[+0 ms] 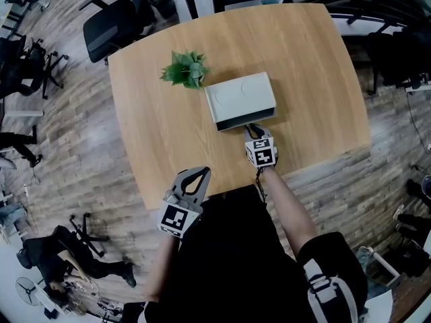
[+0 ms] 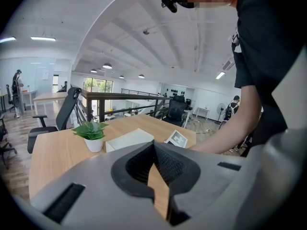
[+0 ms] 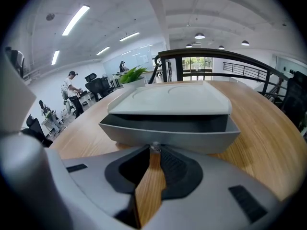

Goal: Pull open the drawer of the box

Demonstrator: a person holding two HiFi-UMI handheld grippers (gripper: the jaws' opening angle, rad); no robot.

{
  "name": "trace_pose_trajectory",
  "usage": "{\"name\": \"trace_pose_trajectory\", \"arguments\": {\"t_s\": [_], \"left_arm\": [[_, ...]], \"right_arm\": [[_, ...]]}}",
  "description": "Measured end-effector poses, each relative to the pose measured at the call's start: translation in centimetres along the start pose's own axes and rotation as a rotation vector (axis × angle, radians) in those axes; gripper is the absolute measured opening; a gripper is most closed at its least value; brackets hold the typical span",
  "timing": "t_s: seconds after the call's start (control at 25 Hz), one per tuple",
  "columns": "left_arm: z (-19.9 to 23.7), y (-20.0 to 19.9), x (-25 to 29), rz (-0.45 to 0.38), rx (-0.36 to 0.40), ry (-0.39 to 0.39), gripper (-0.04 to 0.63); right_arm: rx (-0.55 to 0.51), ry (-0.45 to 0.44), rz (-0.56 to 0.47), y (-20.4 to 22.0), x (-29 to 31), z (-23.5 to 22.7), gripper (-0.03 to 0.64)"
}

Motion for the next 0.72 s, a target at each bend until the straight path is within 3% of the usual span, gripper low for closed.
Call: {"name": "trace_pose_trajectory", "arguments": {"t_s": [0.72], "left_arm": [[-2.8,1.1,-1.9,-0.003,0.028,0.050,0.023]], "right_arm": [[0.010,0.042,0.005,2.7,-2.7,0.5,0.083]]}}
Point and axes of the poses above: the fingertips, and each gripper's own axes: x forward along the fingers, z to its left, y out of its underside, the point moved 4 cm from there along -x, backward along the fingers, and after that the axes turned 11 degrees about y, right-handed, at the moved point
